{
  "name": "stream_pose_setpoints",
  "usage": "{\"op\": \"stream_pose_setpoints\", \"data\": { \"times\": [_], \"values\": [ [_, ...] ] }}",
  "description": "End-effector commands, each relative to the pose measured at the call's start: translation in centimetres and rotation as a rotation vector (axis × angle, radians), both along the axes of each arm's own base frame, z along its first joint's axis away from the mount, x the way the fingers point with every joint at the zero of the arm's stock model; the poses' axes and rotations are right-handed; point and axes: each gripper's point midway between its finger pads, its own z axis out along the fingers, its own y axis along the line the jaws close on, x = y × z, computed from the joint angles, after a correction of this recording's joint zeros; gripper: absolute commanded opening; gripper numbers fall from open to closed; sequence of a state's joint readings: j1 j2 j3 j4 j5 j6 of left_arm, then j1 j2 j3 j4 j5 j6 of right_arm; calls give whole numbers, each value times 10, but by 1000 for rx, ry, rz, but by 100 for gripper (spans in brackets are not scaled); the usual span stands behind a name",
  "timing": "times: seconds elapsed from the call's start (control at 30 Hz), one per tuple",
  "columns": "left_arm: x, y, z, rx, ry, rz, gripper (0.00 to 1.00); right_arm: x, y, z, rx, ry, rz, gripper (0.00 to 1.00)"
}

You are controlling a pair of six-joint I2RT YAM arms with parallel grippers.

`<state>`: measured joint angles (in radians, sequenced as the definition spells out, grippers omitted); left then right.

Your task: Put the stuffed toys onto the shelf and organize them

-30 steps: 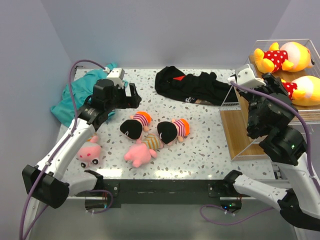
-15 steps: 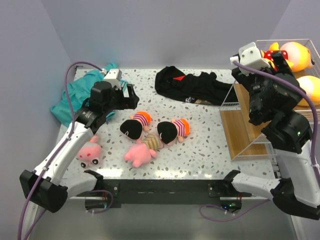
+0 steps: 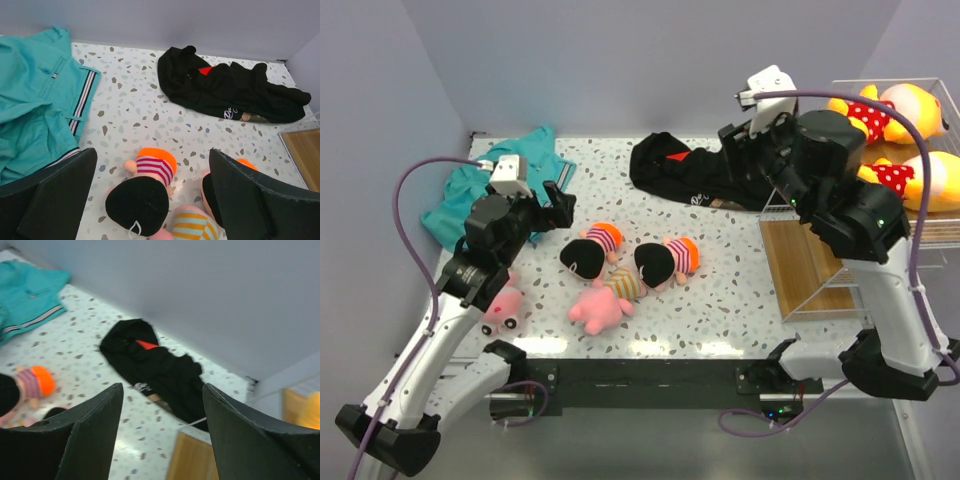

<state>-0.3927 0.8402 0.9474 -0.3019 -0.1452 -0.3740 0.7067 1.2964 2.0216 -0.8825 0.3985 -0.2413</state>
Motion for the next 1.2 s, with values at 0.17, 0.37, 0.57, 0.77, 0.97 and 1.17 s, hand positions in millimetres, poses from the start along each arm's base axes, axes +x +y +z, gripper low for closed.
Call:
{"op": "stream_pose_setpoints", "data": {
  "times": [0.17,0.37,0.57,0.77,0.97,1.17],
  "values": [
    [-4,39,10,-23,-79,204,99,-25,116,-117,216,374,244,62],
    [-1,39,3,-17,-63,206,99,-22,149,-223,250,553,211,57],
    [3,23,-25,-30,53,155,98,-18,171,-269,226,610,190,56],
    [0,-5,-86,-67,279,60,96,-15,175,-274,234,600,170,56],
    [21,-28,-152,-15,501,17,87,-24,166,-286,216,596,194,56],
    [52,-49,-164,64,597,-42,79,-34,152,-283,212,578,207,56]
  ]
}}
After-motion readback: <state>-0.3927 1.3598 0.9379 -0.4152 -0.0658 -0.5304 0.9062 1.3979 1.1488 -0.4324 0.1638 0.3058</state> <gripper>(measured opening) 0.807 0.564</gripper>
